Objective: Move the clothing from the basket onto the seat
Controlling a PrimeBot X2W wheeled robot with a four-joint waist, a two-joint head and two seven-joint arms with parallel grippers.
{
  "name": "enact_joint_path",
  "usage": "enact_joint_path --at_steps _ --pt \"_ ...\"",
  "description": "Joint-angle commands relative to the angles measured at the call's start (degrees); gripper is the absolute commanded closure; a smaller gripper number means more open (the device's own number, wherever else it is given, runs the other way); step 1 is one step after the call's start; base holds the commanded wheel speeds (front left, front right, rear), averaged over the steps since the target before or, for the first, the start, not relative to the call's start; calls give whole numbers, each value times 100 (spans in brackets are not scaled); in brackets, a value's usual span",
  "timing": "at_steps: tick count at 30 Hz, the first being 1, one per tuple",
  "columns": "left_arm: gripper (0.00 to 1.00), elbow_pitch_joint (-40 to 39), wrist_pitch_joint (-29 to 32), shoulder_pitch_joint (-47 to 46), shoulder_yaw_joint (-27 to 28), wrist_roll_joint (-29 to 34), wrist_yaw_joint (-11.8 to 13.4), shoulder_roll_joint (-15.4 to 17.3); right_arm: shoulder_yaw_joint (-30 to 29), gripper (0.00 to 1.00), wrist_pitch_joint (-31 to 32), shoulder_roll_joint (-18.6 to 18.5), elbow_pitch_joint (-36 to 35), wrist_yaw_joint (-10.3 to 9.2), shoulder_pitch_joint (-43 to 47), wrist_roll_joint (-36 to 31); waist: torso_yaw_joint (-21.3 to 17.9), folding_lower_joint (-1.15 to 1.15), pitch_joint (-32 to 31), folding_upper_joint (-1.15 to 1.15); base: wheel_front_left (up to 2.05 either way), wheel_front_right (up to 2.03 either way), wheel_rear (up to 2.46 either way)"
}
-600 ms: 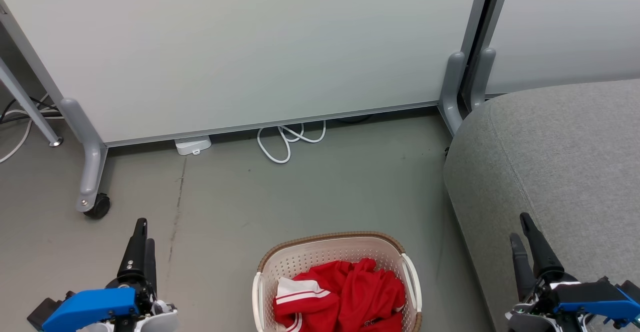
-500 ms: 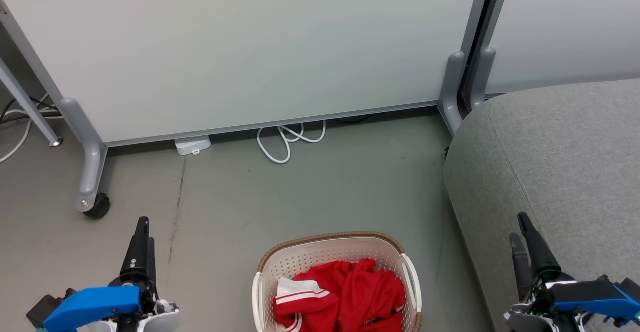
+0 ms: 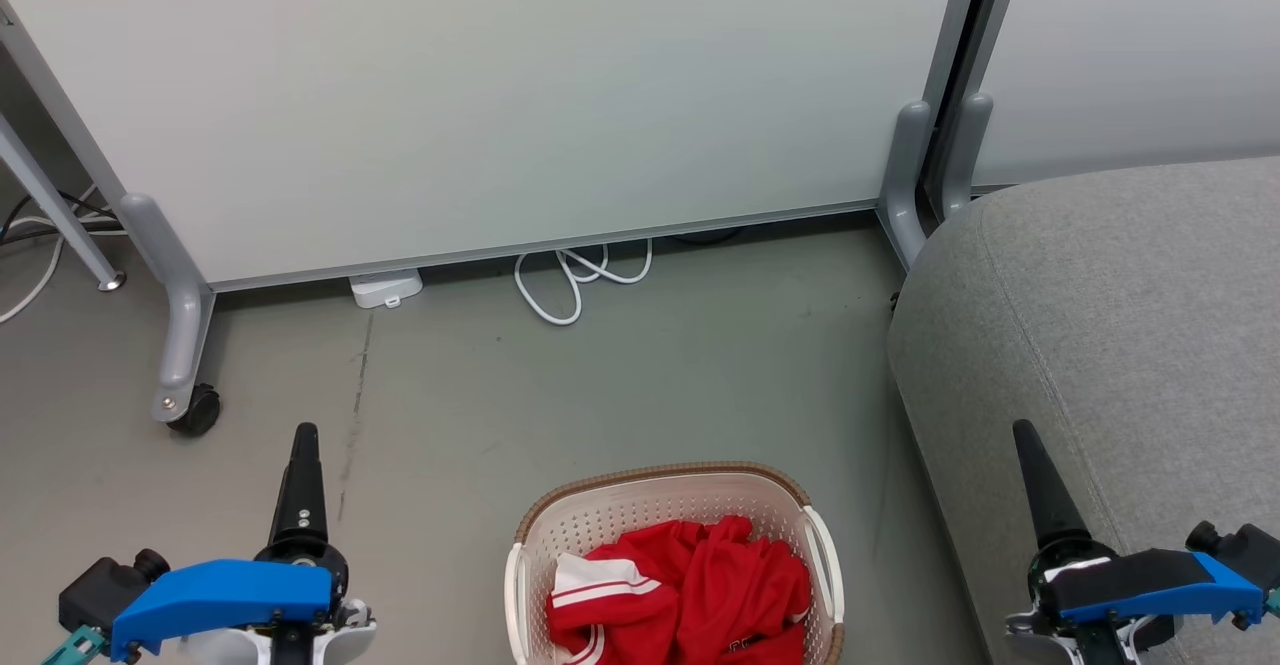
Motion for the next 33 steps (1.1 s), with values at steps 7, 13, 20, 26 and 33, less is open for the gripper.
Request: enact_joint_path --at_steps 7,13,20,26,33 --pt "0 -154 -200 -31 -163 1055 42 38 79 0 -193 -30 -71 8 -183 -881 5 0 -6 0 0 0 0" --pt "0 -135 -306 4 -246 1615 59 44 122 0 -293 -32 -57 9 -187 -1330 11 0 -12 0 0 0 0" --pt "0 -70 -439 38 -346 2282 81 68 157 0 -374 -33 -31 9 -188 -1895 18 0 -23 0 0 0 0" --pt "0 -33 -550 46 -444 2772 73 89 188 0 -457 -35 -15 10 -195 -2316 24 0 -24 0 0 0 0" --pt "0 -7 -668 41 -558 3260 16 117 219 0 -552 -36 -13 11 -210 -2781 33 0 -14 0 0 0 0"
